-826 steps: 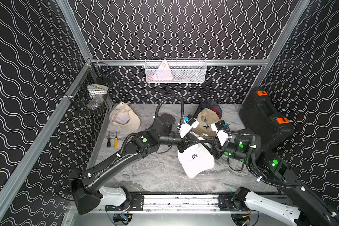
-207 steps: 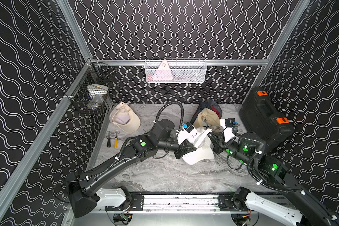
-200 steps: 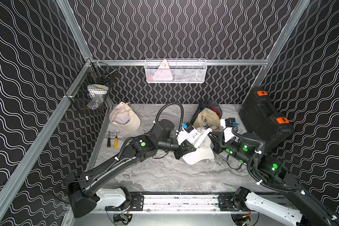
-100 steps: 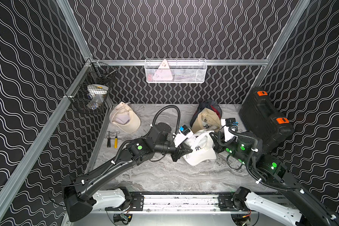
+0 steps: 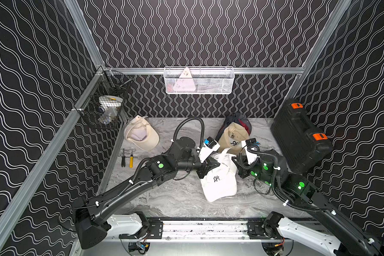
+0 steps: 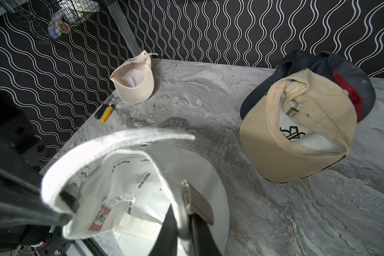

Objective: Open the adjustable buckle of the baseball cap
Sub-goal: Pull the adjustable strap on the baseball cap, then place the baseball cap on the baseball cap.

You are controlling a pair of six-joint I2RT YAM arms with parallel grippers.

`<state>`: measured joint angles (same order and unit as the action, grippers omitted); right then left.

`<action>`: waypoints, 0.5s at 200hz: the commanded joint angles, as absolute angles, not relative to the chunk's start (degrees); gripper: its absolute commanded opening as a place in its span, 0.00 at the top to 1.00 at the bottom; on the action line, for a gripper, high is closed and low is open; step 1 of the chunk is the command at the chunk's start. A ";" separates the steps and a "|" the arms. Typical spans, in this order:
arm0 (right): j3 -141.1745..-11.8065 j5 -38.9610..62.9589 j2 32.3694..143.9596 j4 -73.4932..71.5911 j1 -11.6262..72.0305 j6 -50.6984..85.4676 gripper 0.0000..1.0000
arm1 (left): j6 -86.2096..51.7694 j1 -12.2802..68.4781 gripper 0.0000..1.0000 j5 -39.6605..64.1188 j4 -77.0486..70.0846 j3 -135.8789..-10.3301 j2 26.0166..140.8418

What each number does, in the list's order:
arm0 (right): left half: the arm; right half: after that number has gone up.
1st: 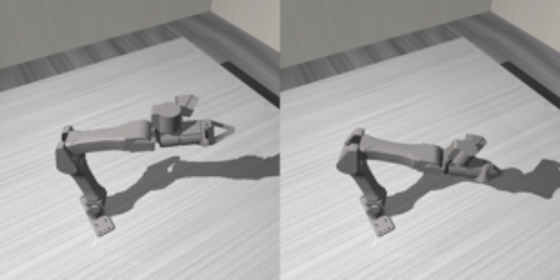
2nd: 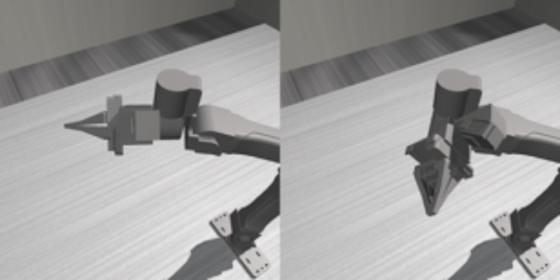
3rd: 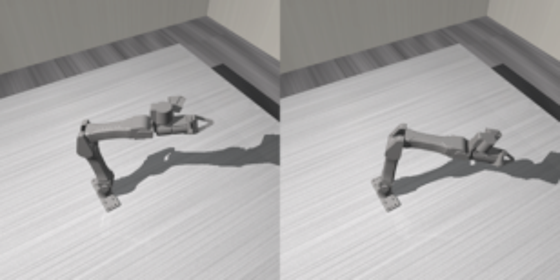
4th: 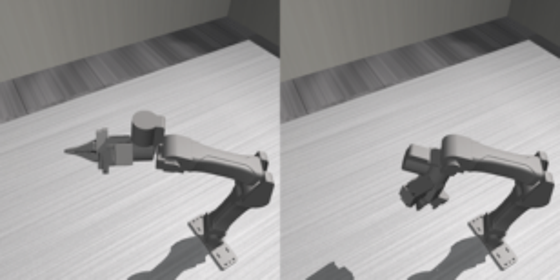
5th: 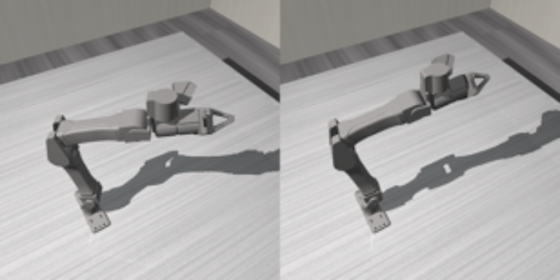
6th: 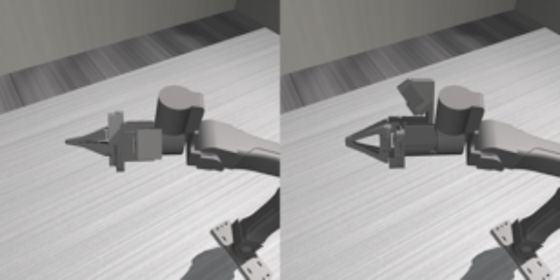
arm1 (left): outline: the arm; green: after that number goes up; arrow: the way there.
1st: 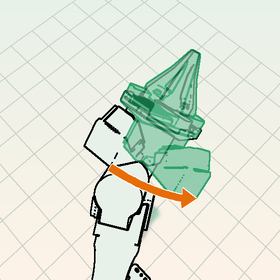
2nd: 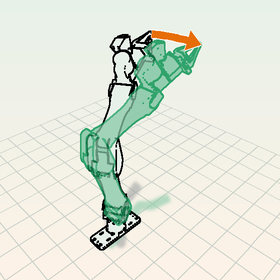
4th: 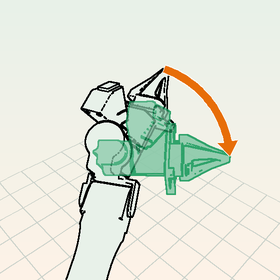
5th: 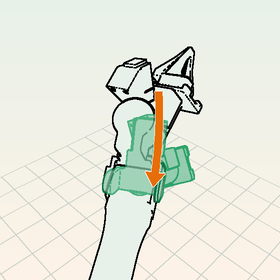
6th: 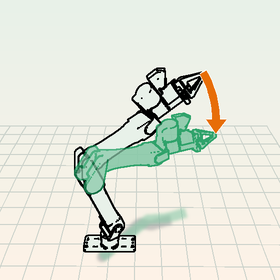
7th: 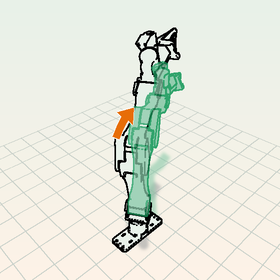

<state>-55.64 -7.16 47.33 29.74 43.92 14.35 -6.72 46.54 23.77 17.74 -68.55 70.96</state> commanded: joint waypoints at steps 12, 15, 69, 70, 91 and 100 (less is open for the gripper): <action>-54.95 -7.01 47.02 30.56 44.03 14.59 0.77 | -7.57 46.32 1.00 22.41 14.08 -69.12 71.78; -54.93 -7.03 46.96 30.65 44.02 14.51 0.75 | -7.56 46.26 1.00 22.41 14.00 -69.16 71.88; -54.41 -7.51 45.89 31.60 43.97 14.58 0.66 | -7.34 45.81 1.00 21.97 14.11 -70.37 72.79; -54.41 -7.58 45.88 31.62 43.96 14.59 0.66 | -7.36 45.80 1.00 21.97 14.13 -70.43 72.78; -54.57 -8.26 45.03 32.06 43.95 14.68 0.65 | -7.04 45.50 1.00 21.75 14.32 -70.92 73.02; -54.53 -8.64 44.55 32.23 44.02 14.76 0.65 | -7.08 45.32 1.00 21.70 14.24 -71.04 72.95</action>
